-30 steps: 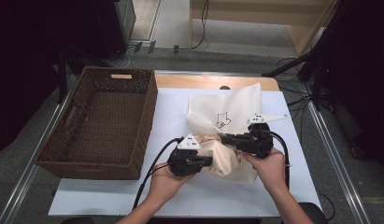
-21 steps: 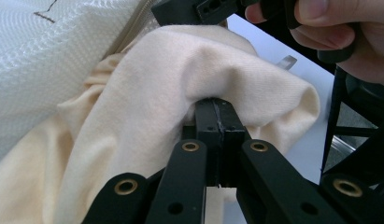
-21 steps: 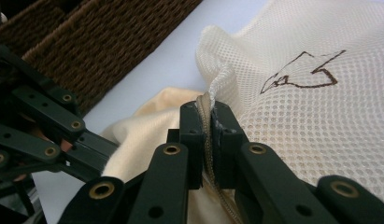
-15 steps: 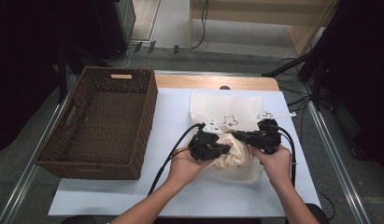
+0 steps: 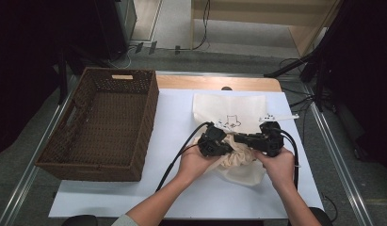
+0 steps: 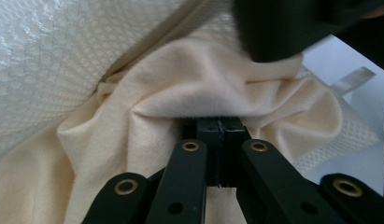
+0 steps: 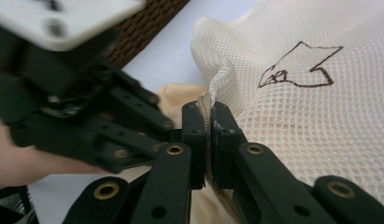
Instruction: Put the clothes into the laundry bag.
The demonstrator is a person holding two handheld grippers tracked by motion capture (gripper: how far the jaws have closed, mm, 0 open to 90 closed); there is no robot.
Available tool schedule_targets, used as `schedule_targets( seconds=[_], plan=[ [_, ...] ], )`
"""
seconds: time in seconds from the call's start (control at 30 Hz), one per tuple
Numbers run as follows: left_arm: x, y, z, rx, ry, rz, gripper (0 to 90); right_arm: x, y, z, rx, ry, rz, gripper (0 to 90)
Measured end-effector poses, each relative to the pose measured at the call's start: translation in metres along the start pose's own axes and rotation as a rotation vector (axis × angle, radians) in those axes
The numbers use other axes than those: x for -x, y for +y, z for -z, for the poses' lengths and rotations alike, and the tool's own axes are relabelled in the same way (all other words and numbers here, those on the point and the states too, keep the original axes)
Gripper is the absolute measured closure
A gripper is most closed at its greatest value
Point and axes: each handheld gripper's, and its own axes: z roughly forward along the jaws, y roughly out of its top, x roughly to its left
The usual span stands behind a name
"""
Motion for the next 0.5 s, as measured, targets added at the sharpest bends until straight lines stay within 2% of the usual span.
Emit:
schedule_targets(
  seconds=[0.1, 0.17, 0.3, 0.5],
  plan=[
    [-0.002, 0.0, 0.004, 0.018, -0.017, 0.032, 90.0, -0.008, 0.001, 0.001, -0.001, 0.005, 0.019, 87.0],
    [0.0, -0.002, 0.008, 0.035, -0.014, 0.005, 90.0, -0.011, 0.001, 0.002, 0.007, 0.012, 0.027, 87.0],
    [0.002, -0.004, 0.021, 0.046, -0.013, -0.004, 90.0, -0.014, 0.003, 0.003, 0.021, 0.036, 0.028, 87.0],
    [0.007, -0.009, 0.047, 0.079, -0.032, 0.009, 90.0, -0.032, 0.006, 0.008, 0.044, 0.062, 0.059, 86.9]
  ],
)
